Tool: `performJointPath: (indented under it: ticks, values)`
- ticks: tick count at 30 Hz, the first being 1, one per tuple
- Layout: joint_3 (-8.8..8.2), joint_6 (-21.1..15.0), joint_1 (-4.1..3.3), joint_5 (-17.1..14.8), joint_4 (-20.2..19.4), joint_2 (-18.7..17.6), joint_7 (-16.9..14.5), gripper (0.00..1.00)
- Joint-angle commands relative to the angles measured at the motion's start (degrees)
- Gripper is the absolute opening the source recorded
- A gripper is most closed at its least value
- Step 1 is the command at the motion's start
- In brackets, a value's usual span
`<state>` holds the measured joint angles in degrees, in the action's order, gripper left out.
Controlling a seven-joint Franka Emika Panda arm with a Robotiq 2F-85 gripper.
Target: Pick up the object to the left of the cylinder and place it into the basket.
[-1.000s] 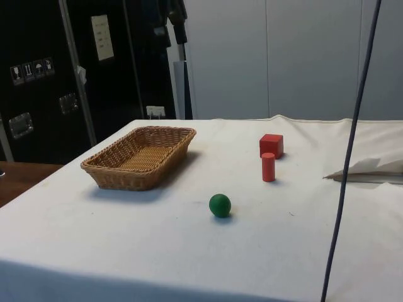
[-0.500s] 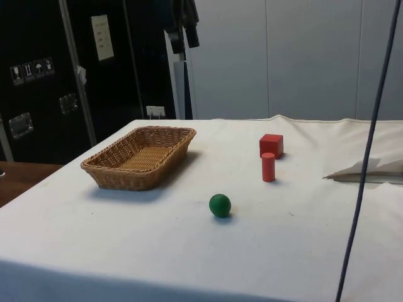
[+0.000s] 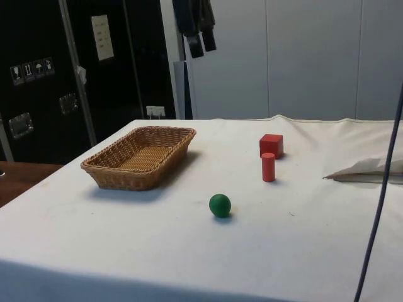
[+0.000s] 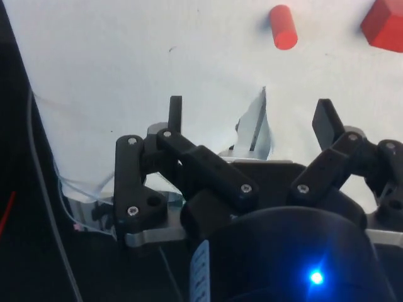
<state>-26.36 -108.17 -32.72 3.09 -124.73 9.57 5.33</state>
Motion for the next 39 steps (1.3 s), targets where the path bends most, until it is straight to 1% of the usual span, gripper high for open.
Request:
performJointPath:
  ticks: [1, 4, 5, 7, 8, 9, 14, 17, 18, 19, 22, 27, 28, 29, 36, 37, 38, 39]
  values:
    - [0.4, -0.9, 0.0, 1.0, -0.8, 0.7, 1.0, 1.0]
    - [1.03, -1.4, 0.0, 1.8, -2.1, 1.8, 2.0, 1.0]
    - [1.49, -2.0, 0.0, 2.3, -2.9, 2.3, 2.6, 1.0]
    - [1.89, -2.7, 0.0, 2.8, -3.7, 2.9, 3.2, 1.0]
    - [1.49, -1.7, 0.0, 1.9, -3.0, 2.2, 2.3, 1.0]
    - [2.06, -3.1, 0.06, 2.9, -4.0, 3.1, 3.4, 1.0]
    - [3.04, -5.3, 0.0, 3.8, -5.7, 4.0, 4.8, 1.0]
    - [3.72, -7.2, 0.06, 4.4, -6.9, 4.6, 5.7, 1.0]
    - [3.44, -6.2, 0.0, 3.6, -6.4, 4.0, 4.9, 1.0]
    - [3.9, -7.7, 0.06, 4.5, -7.2, 4.7, 6.0, 1.0]
    - [4.53, -9.4, 0.11, 5.0, -8.3, 5.2, 6.9, 1.0]
    - [5.1, -11.3, 0.11, 5.7, -9.3, 5.7, 7.8, 1.0]
    - [4.81, -10.4, 0.0, 4.9, -8.8, 5.2, 7.0, 1.0]
    - [5.21, -11.7, 0.11, 5.9, -9.5, 5.8, 8.0, 1.0]
    - [6.02, -15.1, 0.17, 7.2, -11.7, 6.9, 9.5, 1.0]
    - [5.67, -13.6, 0.0, 6.2, -10.8, 6.4, 8.5, 1.0]
    - [6.19, -16.2, 0.23, 7.5, -12.4, 7.0, 9.7, 1.0]
    - [6.3, -16.8, 0.17, 7.7, -12.8, 7.1, 10.0, 1.0]
